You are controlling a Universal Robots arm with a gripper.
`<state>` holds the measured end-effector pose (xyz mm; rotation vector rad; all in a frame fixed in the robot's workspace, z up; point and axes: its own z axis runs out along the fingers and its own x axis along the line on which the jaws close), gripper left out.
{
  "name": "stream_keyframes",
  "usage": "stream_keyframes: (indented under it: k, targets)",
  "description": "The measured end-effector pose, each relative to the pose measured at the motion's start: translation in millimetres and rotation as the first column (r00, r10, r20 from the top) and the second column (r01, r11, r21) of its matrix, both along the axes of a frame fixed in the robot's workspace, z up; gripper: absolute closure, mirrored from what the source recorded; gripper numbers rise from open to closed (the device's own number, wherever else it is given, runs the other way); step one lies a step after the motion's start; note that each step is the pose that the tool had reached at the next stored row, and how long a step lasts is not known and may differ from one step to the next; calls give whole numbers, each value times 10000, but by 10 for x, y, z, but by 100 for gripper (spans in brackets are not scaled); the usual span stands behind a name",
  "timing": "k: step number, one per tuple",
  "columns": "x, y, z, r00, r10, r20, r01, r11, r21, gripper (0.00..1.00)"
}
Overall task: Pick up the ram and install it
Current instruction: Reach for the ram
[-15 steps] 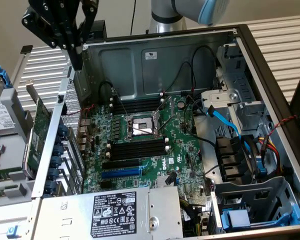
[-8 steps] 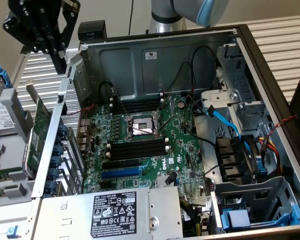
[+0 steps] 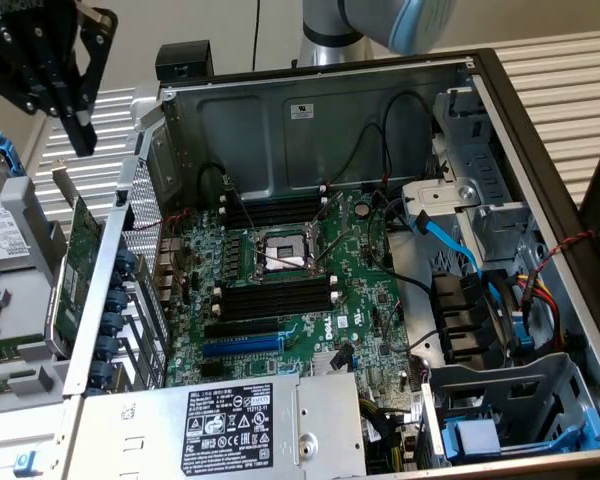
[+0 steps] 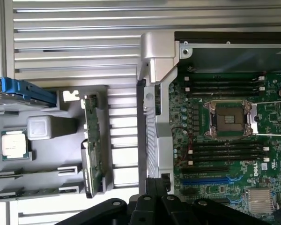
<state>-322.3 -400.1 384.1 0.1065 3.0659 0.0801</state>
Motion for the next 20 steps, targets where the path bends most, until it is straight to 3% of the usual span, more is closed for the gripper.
stream_keyframes:
  k: [6, 8, 17, 20]
  targets:
    - [-271, 0, -7, 10000, 0, -38, 0, 10000, 0, 90]
    - [-361, 0, -10, 10000, 0, -86, 0, 10000, 0, 90]
    - [-678, 0, -44, 9982, 5, -605, -6, 10000, -5, 90]
    - [-799, 0, -60, 9973, 5, -733, -6, 10000, -5, 90]
